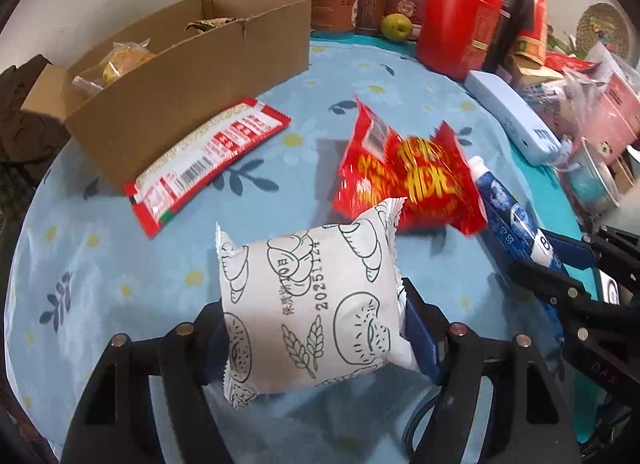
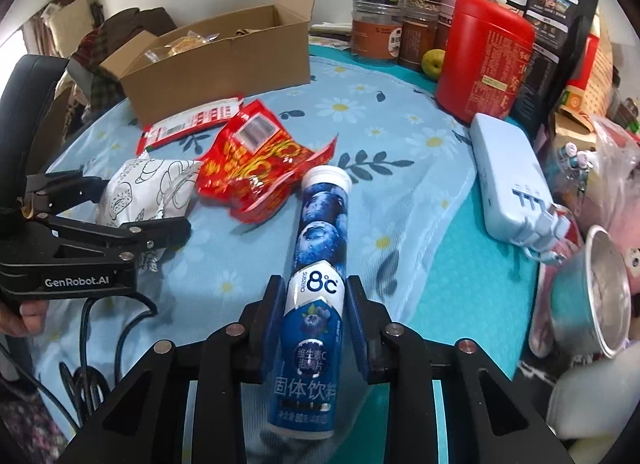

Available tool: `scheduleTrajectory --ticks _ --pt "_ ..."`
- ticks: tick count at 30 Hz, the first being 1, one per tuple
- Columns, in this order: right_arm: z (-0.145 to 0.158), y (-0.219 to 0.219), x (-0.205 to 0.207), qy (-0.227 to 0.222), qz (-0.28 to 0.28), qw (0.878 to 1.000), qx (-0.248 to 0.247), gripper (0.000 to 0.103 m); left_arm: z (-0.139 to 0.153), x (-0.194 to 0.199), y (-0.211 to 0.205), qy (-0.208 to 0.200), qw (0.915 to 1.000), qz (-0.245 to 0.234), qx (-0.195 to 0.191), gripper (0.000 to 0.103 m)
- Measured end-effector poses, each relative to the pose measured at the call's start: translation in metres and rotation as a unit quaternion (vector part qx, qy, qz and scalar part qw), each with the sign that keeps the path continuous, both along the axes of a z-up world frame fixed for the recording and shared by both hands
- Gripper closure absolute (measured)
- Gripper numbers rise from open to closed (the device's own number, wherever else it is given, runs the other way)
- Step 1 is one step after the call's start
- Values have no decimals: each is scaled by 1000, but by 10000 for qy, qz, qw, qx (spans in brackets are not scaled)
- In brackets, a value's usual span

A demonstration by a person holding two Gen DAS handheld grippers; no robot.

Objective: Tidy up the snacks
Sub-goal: 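Lift the white bread bag and blue tube off the table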

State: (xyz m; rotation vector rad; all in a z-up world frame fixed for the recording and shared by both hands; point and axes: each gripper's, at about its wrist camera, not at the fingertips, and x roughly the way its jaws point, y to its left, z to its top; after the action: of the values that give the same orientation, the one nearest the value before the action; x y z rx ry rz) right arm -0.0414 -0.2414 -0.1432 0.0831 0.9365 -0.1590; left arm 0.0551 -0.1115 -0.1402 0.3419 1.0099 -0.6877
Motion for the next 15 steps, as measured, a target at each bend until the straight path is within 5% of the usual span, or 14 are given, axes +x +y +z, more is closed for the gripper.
scheduleTrajectory --ticks 15 --pt "-11 10 -4 94 24 10000 -5 75 -1 -16 7 42 9999 -72 57 30"
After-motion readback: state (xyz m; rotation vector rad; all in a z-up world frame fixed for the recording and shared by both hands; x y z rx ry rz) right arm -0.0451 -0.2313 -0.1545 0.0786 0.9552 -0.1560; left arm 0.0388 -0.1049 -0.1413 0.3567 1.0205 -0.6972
